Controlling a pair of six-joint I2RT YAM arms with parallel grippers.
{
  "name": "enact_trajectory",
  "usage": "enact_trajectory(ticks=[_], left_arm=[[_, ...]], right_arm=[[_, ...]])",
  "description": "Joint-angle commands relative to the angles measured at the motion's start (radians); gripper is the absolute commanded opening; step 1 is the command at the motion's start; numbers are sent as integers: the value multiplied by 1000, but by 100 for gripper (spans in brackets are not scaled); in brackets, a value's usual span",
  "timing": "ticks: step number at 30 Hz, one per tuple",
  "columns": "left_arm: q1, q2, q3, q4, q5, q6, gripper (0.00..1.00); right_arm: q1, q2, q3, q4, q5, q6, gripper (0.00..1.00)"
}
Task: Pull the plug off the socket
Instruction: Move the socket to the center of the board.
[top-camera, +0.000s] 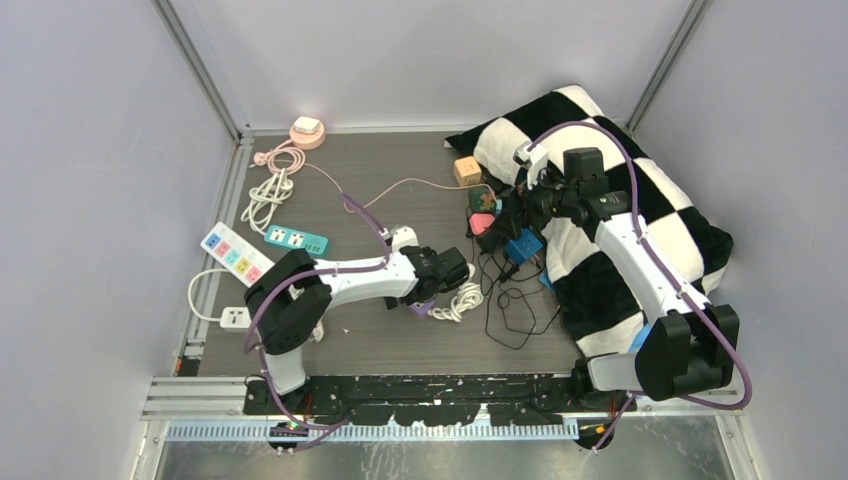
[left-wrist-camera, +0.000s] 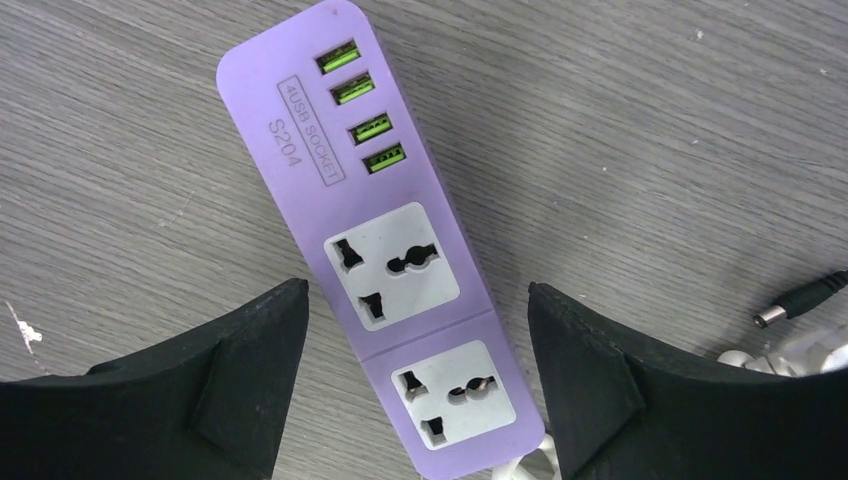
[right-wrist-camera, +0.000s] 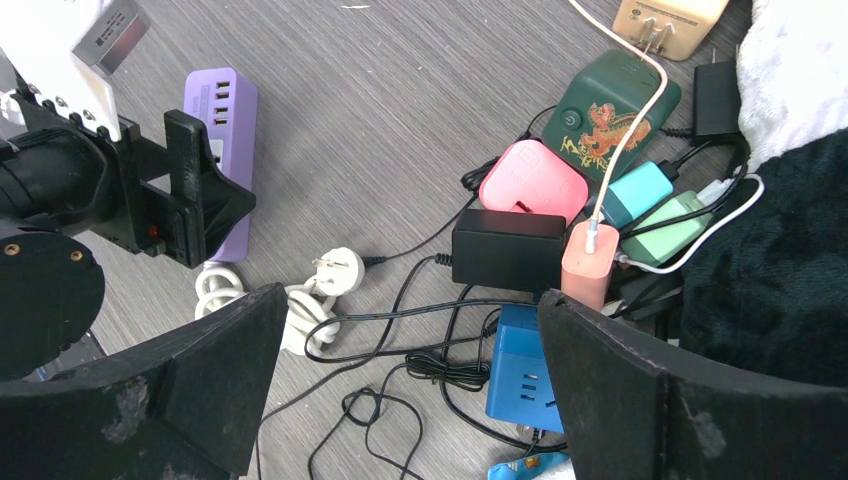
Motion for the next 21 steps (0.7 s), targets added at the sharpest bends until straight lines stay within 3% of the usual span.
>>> enact_trajectory(ticks=[1,10,15,21], left_arm=[[-3,14,31,-40,-24,-46,80],[-4,35,29,-36,-16,-48,70],[-4,40,23,-20,-21,-45,34],[-4,19,19,-32,-61,-40,16]], right_arm=[[5,4,2,20,-14,5,100],[5,11,6,12,-15,2,100],[5,18,11,2,-18,-4,100],[5,18,13,-2,-21,-4,100]])
